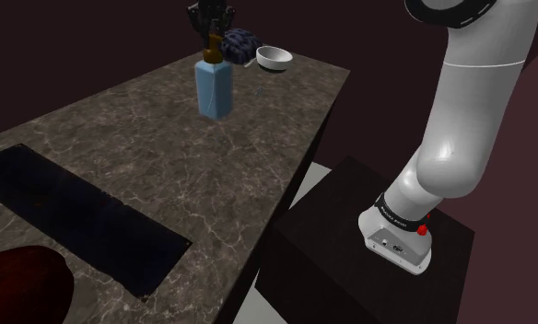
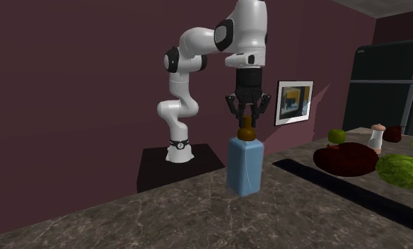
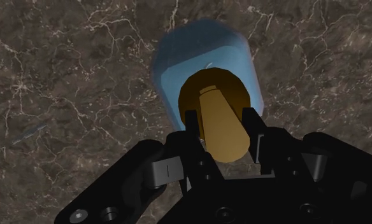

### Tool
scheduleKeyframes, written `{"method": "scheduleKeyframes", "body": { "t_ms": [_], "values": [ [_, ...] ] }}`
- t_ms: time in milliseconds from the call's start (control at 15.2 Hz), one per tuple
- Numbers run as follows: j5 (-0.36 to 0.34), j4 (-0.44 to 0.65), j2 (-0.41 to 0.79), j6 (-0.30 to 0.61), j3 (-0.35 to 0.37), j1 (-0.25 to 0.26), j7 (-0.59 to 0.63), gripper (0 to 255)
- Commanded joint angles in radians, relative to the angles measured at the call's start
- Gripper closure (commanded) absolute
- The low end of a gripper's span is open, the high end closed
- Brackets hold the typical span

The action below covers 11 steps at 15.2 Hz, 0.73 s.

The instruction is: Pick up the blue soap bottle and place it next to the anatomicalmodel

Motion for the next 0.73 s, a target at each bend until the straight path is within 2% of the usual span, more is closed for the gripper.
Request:
{"method": "scheduleKeyframes", "body": {
  "t_ms": [0, 660],
  "values": [
    [-0.001, 0.037, 0.006, -0.031, 0.000, 0.001, -0.002, 255],
    [-0.011, 0.254, 0.060, -0.193, 0.000, 0.017, -0.001, 255]
  ]
}}
